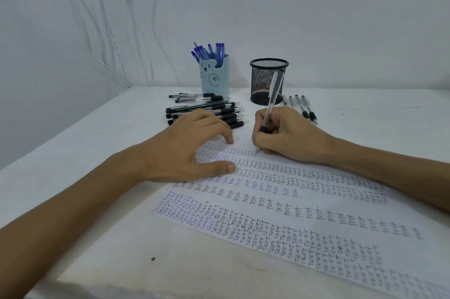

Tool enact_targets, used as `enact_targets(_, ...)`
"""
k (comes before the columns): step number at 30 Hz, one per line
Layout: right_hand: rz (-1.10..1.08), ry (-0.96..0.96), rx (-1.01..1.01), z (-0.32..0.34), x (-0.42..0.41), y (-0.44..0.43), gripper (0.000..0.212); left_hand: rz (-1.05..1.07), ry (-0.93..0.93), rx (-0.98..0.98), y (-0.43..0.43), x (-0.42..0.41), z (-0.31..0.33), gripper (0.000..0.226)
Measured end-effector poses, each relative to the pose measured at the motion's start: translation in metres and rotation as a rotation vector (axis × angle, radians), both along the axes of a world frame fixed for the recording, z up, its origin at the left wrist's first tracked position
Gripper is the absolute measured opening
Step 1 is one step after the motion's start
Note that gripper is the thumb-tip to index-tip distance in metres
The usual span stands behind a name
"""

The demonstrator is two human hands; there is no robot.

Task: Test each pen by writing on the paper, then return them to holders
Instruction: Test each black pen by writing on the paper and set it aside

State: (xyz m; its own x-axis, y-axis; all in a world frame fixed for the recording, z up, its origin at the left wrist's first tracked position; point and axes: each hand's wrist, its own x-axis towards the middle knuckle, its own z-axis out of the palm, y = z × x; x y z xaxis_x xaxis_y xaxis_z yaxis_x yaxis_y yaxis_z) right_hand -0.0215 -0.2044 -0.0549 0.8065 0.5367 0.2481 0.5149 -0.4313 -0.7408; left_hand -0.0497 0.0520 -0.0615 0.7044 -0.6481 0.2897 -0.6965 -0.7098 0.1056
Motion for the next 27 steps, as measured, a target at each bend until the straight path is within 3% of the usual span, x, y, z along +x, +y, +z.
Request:
enact_targets(15,-0.052,0.024,-0.009,0.0,0.001,0.002,0.019,-0.004,-0.008,-0.005,0.001,0.0,-0.001,0.049)
enact_targets(21,-0.166,0.449,0.397,0.005,0.009,0.004,0.035,0.035,-0.112,-0.058,-0.001,0.003,-0.002,0.038)
enact_targets(24,-0.14,0.468,0.439,0.002,0.014,0.002,0.048,0.15,-0.248,-0.038,0.003,0.008,-0.004,0.025)
enact_targets(27,-0.053,0.382,0.434,-0.001,0.014,-0.001,0.024,0.229,-0.306,-0.042,0.007,0.01,-0.004,0.021)
